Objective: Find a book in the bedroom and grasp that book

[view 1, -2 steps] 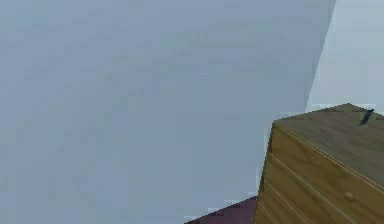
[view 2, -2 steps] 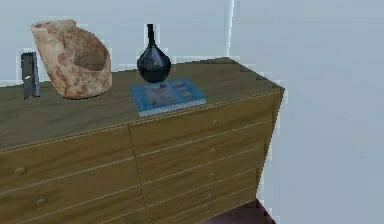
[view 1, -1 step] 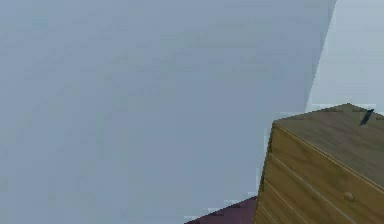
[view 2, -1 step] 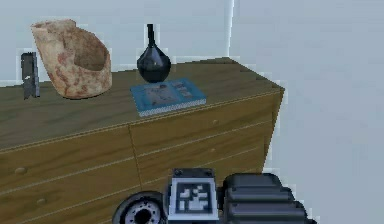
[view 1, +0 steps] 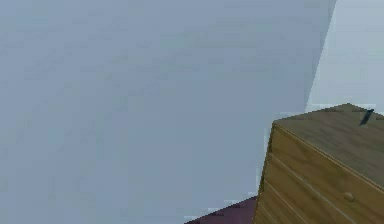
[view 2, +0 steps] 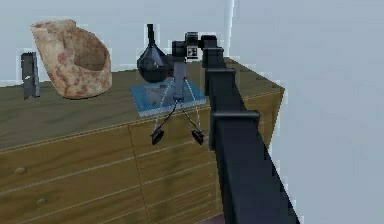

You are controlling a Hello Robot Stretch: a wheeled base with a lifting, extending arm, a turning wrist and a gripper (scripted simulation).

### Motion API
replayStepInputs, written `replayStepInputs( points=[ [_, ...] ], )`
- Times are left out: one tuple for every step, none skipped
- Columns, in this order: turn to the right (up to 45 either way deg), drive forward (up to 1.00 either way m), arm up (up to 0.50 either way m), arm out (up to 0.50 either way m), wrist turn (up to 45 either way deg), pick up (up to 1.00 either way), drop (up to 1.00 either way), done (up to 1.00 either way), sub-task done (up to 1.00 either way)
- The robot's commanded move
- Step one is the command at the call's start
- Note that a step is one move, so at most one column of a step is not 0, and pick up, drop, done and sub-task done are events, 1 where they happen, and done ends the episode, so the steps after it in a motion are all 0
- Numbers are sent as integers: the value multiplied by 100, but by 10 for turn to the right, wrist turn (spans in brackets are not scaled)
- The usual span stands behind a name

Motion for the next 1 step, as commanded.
replayStepInputs(
  points=[
    [0,0,0,0,450,0,0,0,0]
  ],
)
